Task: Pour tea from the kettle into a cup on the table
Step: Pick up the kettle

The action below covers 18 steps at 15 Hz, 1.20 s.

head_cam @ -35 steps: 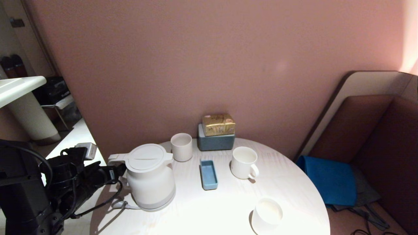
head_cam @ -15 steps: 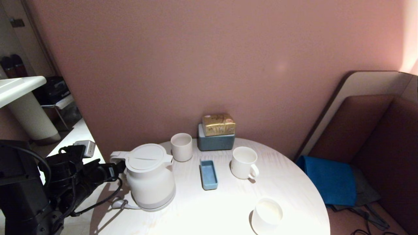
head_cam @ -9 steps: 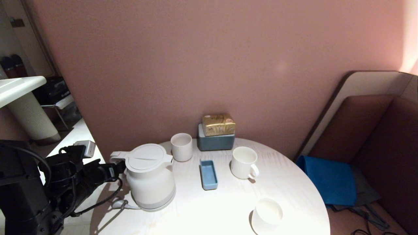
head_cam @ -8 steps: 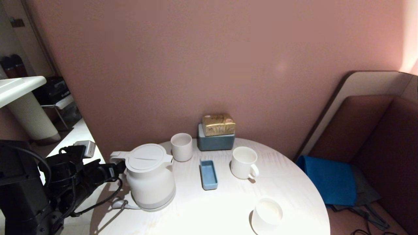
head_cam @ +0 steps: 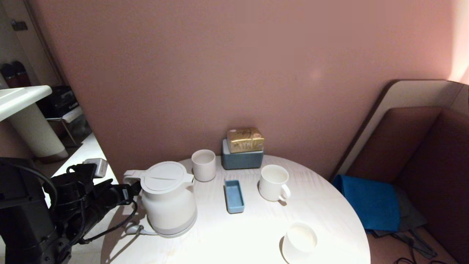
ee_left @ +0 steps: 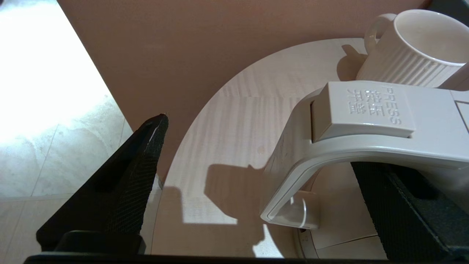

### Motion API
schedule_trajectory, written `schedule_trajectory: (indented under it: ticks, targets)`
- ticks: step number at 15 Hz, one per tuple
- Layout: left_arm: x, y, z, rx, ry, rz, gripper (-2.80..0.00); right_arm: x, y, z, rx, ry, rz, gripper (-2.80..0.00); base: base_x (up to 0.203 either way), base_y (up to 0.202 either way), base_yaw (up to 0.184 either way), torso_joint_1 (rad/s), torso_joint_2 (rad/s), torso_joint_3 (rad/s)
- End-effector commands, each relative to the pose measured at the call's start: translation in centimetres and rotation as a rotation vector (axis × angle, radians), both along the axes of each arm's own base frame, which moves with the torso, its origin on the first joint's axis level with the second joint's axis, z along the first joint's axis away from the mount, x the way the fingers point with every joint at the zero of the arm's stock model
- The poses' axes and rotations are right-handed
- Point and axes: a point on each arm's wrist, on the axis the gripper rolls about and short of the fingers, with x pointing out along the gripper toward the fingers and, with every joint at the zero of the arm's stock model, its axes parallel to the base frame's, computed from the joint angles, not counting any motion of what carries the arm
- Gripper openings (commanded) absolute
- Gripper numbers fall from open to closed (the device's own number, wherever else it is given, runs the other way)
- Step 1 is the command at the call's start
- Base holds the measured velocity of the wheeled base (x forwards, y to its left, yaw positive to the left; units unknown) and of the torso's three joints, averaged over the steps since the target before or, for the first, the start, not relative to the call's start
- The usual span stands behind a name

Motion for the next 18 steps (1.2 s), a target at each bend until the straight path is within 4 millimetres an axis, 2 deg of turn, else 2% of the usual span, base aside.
schedule_trajectory:
  ticks: [1, 16, 17, 18]
  targets:
    - [0.10, 0.02, 0.52, -0.001, -0.049, 0.002, 0.00, 0.01, 0.00, 0.00, -0.001, 0.001, 0.001, -2.80, 0.000, 0.000, 0.000, 0.000, 0.00, 0.000]
    - [0.13, -0.06, 0.63, 0.020, -0.055, -0.005, 0.00, 0.01, 0.00, 0.00, -0.001, 0.001, 0.001, -2.80, 0.000, 0.000, 0.000, 0.000, 0.00, 0.000]
    - [0.18, -0.06, 0.62, 0.021, -0.055, -0.005, -2.80, 0.01, 0.00, 0.00, -0.001, 0.001, 0.001, -2.80, 0.000, 0.000, 0.000, 0.000, 0.00, 0.000]
    - [0.17, -0.06, 0.50, 0.021, -0.050, -0.005, -2.80, 0.01, 0.00, 0.00, -0.001, 0.001, 0.001, -2.80, 0.000, 0.000, 0.000, 0.000, 0.00, 0.000]
